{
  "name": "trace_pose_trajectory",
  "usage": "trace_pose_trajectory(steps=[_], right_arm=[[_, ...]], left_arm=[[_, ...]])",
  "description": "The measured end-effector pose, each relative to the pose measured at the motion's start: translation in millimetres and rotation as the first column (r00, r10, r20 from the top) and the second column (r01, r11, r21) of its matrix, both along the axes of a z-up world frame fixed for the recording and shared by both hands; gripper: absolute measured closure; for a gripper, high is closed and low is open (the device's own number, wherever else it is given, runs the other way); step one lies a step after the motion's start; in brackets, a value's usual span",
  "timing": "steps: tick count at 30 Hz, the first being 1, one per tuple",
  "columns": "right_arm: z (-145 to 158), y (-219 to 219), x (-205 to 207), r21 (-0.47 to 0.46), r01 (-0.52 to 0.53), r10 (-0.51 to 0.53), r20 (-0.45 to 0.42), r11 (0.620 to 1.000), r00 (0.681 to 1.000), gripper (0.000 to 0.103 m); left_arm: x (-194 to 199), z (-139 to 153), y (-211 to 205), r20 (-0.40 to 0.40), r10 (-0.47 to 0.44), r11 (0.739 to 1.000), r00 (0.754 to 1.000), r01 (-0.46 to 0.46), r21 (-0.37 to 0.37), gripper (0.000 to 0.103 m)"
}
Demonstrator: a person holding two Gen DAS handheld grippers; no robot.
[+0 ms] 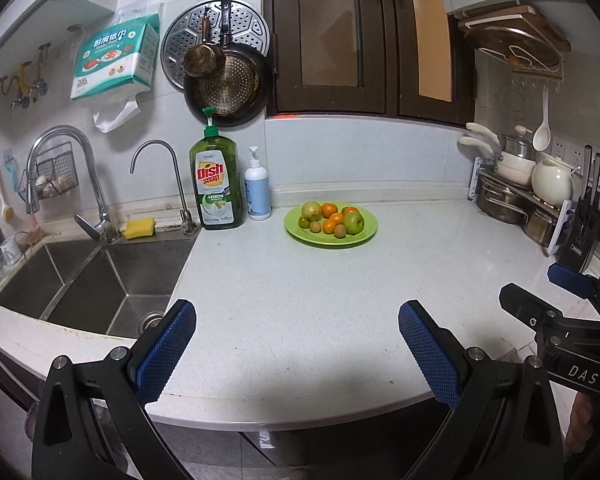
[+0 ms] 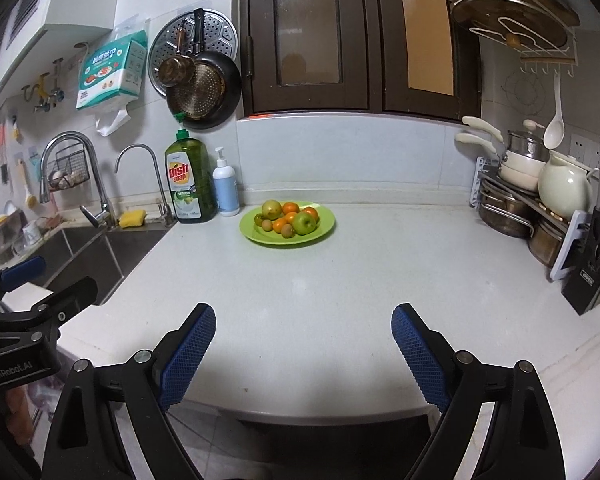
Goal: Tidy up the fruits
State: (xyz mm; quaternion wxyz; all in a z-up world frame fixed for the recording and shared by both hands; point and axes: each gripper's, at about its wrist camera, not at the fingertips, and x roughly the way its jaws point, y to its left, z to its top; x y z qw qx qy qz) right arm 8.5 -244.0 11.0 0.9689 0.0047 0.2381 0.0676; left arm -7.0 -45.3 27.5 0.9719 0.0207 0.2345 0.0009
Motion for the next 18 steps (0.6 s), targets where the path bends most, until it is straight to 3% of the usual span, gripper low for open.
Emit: trace_pose_trajectory(steps=[18], right_arm=[[-3.7, -4.9, -7.2, -0.005, 0.010, -0.010, -0.004, 1.000, 1.000, 0.013]], left_arm=[[-1.0, -0.6, -5.7, -0.002, -0.008, 1.000, 1.000, 0.008, 0.006, 0.000]])
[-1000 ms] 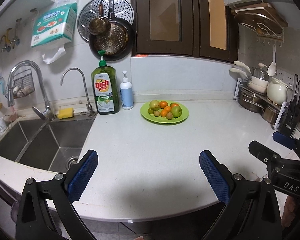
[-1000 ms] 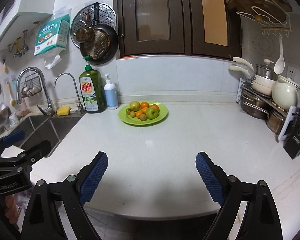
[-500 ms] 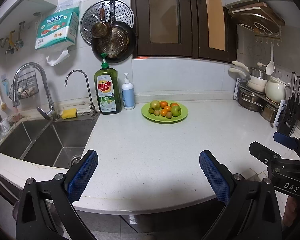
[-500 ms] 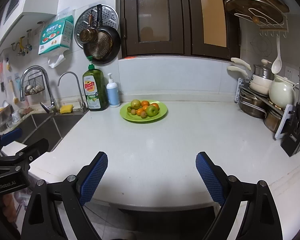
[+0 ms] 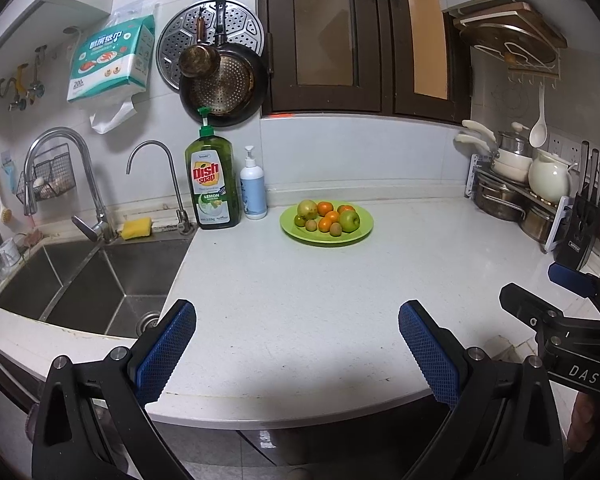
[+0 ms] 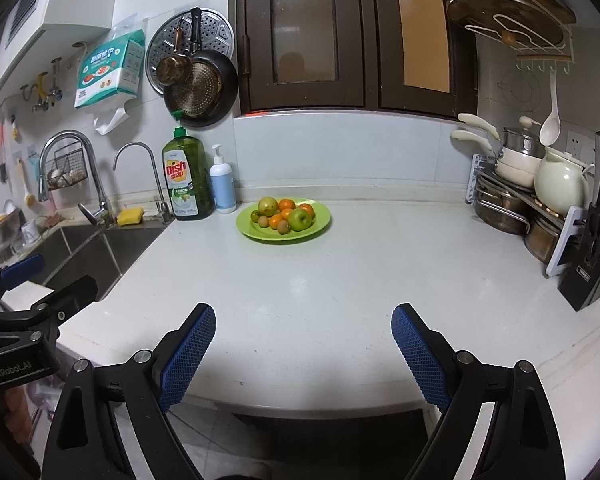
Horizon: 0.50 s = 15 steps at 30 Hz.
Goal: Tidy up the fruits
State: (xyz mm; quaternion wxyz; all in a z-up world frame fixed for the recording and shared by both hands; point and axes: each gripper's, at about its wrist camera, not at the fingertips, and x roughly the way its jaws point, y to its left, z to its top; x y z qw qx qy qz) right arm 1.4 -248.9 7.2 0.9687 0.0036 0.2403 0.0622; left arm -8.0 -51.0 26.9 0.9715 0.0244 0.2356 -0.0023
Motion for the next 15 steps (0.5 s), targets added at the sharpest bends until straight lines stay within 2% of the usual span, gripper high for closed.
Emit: trace_pose_trajectory(steps=[15], right_arm=[[1.1, -0.4, 1.0, -0.002, 0.003, -0.003, -0.006, 1.000, 1.000, 0.013]], left_arm=[[0.9, -0.8, -2.0, -0.002, -0.011, 1.000, 1.000, 0.011, -0.004, 0.000]])
